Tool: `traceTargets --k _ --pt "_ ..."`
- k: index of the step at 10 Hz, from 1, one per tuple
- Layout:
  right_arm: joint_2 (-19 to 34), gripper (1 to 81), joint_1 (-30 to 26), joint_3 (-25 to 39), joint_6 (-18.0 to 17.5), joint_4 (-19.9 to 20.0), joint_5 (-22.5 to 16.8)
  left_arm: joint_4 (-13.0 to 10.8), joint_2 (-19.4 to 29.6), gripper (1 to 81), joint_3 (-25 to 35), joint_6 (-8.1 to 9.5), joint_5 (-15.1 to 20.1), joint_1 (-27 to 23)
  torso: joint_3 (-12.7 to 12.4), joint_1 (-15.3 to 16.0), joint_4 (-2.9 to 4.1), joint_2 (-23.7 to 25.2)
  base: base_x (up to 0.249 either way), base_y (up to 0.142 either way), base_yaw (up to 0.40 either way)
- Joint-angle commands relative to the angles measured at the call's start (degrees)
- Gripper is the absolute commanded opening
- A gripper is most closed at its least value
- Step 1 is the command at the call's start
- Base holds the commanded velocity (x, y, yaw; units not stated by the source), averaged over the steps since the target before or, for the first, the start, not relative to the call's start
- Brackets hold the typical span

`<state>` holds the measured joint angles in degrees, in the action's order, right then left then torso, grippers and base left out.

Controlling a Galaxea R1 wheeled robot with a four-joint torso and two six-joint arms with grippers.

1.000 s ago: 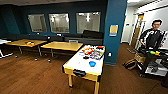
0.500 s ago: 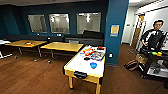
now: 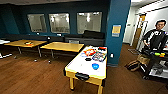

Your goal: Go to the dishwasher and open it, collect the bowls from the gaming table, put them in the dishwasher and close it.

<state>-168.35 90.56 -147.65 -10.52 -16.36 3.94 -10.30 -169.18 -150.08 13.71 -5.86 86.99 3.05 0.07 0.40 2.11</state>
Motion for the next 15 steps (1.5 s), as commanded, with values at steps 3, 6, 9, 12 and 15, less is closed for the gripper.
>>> traceTargets --k 3,6,9,12,15 --pt "0.62 81.1 -2.09 0.27 0.15 -0.69 -2.71 -0.33 0.15 81.1 0.13 0.08 2.70 -2.49 0.00 -0.05 0.00 0.00 0.000 0.079 0.000" --pt "0.62 81.1 -2.09 0.18 0.15 -0.69 -2.71 -0.33 0.15 81.1 0.22 0.08 2.70 -2.57 0.02 -0.02 0.00 -0.02 0.000 0.079 0.000" --pt "0.62 81.1 -2.09 0.18 0.15 -0.69 -2.71 -0.33 0.07 81.1 0.22 0.08 2.70 -2.57 0.02 -0.05 0.00 -0.02 0.000 0.084 0.000" --pt "0.62 81.1 -2.09 0.18 0.15 -0.69 -2.71 -0.33 0.07 81.1 0.22 0.00 2.70 -2.57 0.02 -0.05 0.00 -0.02 0.126 0.084 0.000" --pt "0.62 81.1 -2.09 0.18 0.15 -0.69 -2.71 -0.33 0.07 81.1 0.22 0.00 2.70 -2.57 0.00 -0.07 0.00 0.04 0.160 0.077 0.000"
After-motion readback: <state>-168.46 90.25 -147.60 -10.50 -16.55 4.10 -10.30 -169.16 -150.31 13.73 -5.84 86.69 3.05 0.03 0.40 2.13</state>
